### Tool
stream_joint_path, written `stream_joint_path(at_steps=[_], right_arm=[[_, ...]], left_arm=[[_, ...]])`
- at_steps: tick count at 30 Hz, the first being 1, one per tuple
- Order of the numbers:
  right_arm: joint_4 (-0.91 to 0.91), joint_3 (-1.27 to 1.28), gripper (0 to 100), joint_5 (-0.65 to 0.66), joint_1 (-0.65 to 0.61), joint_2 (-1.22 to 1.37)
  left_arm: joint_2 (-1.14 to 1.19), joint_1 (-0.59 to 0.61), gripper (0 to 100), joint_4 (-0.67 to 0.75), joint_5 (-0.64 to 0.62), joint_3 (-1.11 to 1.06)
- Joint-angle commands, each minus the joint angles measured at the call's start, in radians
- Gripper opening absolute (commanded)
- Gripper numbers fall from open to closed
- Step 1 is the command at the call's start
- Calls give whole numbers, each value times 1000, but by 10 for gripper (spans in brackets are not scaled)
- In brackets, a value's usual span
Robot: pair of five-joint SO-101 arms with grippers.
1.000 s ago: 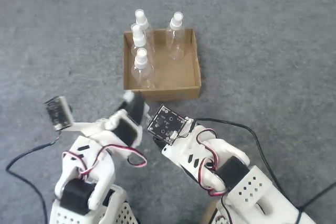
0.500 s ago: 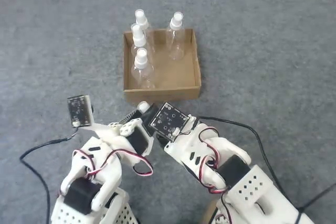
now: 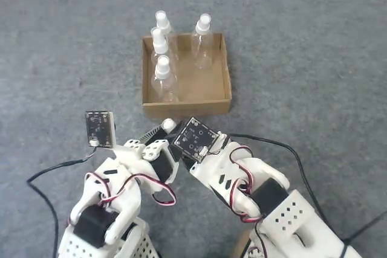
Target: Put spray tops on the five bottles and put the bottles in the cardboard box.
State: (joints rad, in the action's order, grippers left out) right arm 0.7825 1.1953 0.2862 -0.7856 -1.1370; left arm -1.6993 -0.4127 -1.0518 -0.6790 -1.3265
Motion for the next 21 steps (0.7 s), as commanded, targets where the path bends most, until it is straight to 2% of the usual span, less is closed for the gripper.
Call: stream_joint_path(at_steps=[1, 5, 12, 21], right_arm=[[-35, -17, 19, -9, 22, -42], [-35, -17, 19, -9, 22, -42], [-35, -17, 19, -6, 22, -42], [-35, -17, 19, -5, 24, -42]], left_arm=[[-5, -14, 17, -14, 11, 2], [-5, -14, 60, -14, 12, 2], [-5, -12, 280, -14, 8, 2], [-5, -12, 272, -23, 6, 48]])
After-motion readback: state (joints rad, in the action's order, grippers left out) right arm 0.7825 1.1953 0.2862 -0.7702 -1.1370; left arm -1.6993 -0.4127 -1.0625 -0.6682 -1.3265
